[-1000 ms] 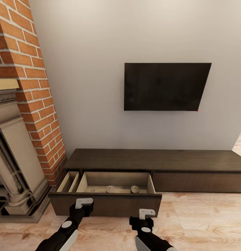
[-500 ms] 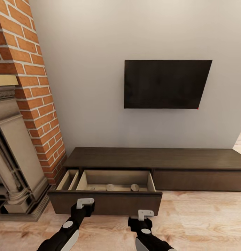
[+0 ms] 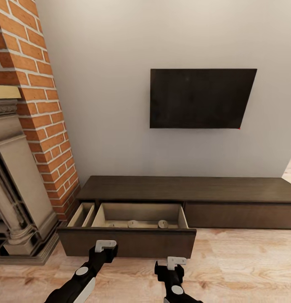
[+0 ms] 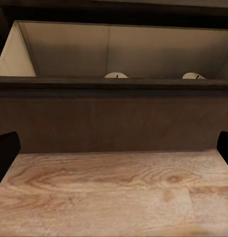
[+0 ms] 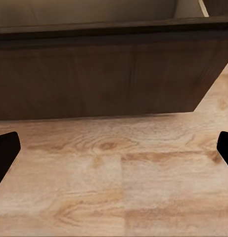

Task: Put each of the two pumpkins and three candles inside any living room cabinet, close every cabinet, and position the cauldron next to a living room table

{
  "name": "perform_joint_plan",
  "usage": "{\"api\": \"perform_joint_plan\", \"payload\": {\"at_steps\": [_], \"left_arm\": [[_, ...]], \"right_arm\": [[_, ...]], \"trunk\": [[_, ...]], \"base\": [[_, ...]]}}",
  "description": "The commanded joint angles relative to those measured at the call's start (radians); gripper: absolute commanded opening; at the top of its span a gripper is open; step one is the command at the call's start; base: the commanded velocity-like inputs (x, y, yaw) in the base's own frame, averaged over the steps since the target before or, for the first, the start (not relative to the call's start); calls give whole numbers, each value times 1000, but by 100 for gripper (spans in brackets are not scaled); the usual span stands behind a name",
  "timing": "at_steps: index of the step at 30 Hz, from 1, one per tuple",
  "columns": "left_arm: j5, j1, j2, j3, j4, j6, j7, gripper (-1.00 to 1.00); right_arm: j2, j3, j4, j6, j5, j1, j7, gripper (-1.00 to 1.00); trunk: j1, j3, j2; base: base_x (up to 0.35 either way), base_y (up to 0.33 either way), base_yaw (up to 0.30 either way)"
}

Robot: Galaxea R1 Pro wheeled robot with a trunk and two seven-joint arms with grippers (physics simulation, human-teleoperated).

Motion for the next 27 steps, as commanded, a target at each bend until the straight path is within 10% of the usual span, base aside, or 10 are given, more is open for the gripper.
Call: {"api": "perform_joint_plan", "payload": {"at_steps": [1,27], "left_arm": [[10,-1,2,-8,0,-5,7,100],[12,-1,-4,-9,36,8,1,100]], "right_arm": [[0,10,-1,-36,-9,3,-9,100],[0,13,-10,-108,-8,14,-76,100]], "trunk": [[4,-4,-8],[104,-86,-190]], "base": [[0,0,0],[0,0,0]]}}
